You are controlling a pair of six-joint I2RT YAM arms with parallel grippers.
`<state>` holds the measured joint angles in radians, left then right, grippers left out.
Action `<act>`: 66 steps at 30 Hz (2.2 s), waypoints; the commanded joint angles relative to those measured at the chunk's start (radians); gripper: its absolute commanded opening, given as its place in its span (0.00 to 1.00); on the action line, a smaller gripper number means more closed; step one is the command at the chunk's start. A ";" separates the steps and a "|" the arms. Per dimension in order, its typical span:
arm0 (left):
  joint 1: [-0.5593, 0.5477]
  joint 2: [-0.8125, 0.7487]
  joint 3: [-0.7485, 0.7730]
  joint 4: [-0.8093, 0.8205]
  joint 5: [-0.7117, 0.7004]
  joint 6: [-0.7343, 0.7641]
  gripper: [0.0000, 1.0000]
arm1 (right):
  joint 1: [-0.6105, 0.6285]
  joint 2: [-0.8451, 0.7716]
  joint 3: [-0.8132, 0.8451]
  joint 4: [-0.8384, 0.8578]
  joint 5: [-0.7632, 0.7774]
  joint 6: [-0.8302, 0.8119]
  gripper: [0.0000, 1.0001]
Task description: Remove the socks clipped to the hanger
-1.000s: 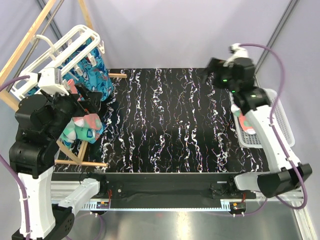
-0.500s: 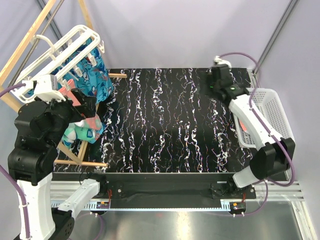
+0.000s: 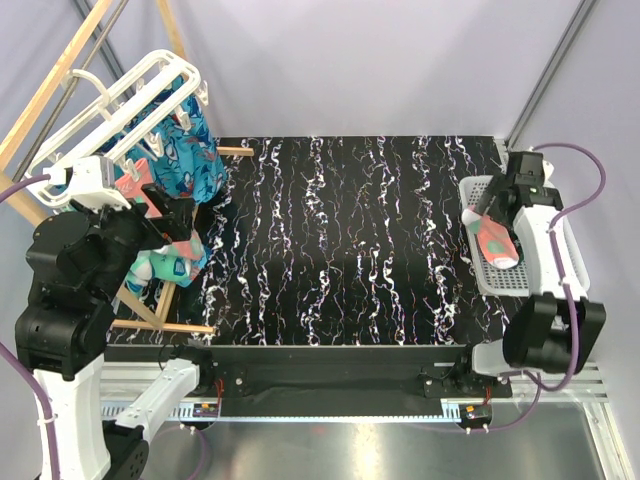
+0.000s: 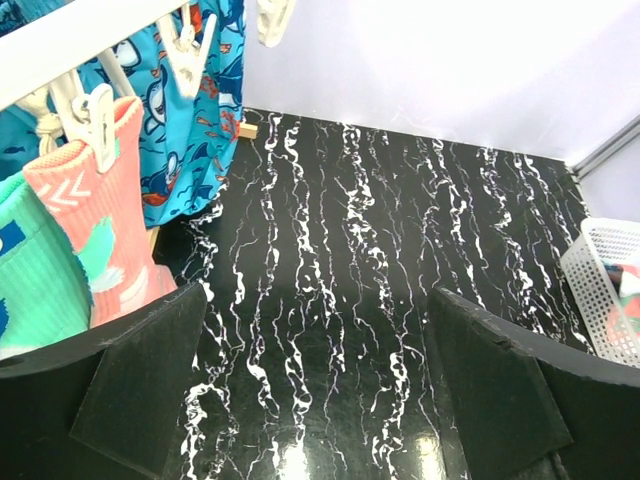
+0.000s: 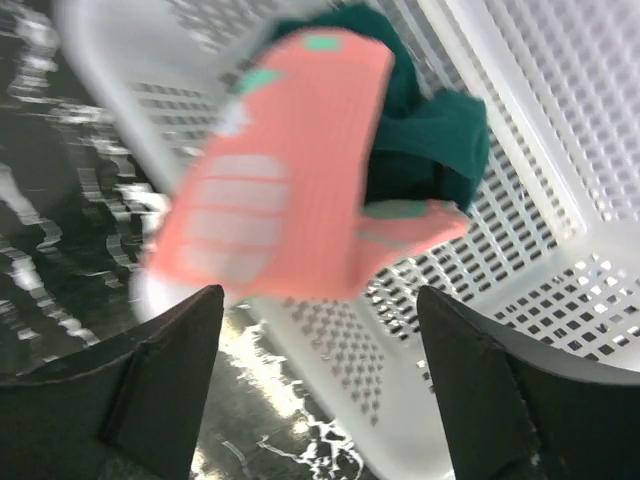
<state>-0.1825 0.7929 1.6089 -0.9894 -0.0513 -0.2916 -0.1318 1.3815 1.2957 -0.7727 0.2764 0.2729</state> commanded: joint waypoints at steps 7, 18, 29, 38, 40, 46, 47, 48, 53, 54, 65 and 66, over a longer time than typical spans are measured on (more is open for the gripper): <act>-0.003 0.019 0.029 0.052 0.074 -0.007 0.99 | -0.160 0.140 -0.050 0.104 -0.047 0.049 0.37; -0.003 -0.001 0.039 0.034 0.027 0.000 0.99 | -0.261 0.018 -0.119 0.352 0.204 0.141 0.00; -0.003 -0.003 0.043 0.044 0.018 -0.008 0.99 | -0.261 0.261 -0.110 0.380 -0.060 0.137 0.16; -0.003 0.078 0.184 -0.012 0.045 0.000 0.99 | -0.212 0.036 -0.030 0.345 -0.333 0.106 0.79; -0.003 0.091 0.219 -0.021 0.045 -0.006 0.99 | -0.125 -0.001 0.002 0.329 -0.329 0.106 0.82; -0.005 0.157 0.302 -0.103 0.045 0.006 0.99 | 0.204 -0.093 -0.082 0.527 -0.439 0.152 0.84; -0.003 0.158 0.287 -0.106 0.045 0.006 0.99 | 0.256 -0.104 -0.111 0.652 -0.431 0.152 0.84; -0.003 0.148 0.272 -0.100 0.076 0.003 0.99 | 0.324 -0.113 -0.137 0.714 -0.371 0.131 0.84; -0.003 0.082 0.214 -0.075 0.002 -0.012 0.99 | 0.654 0.000 -0.182 0.999 -0.283 0.098 0.82; -0.005 0.077 0.212 -0.075 -0.014 -0.006 0.99 | 0.693 0.058 -0.167 1.024 -0.283 0.082 0.82; -0.003 0.023 0.120 -0.080 -0.104 0.028 0.97 | 1.095 0.507 0.191 1.322 -0.302 -0.187 0.80; -0.005 0.022 0.091 -0.077 -0.107 0.034 0.97 | 1.106 0.557 0.212 1.326 -0.319 -0.202 0.79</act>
<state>-0.1829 0.8234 1.7557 -1.0969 -0.1303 -0.2882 0.9417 1.8595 1.4174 0.4019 -0.0139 0.1818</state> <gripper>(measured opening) 0.969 0.797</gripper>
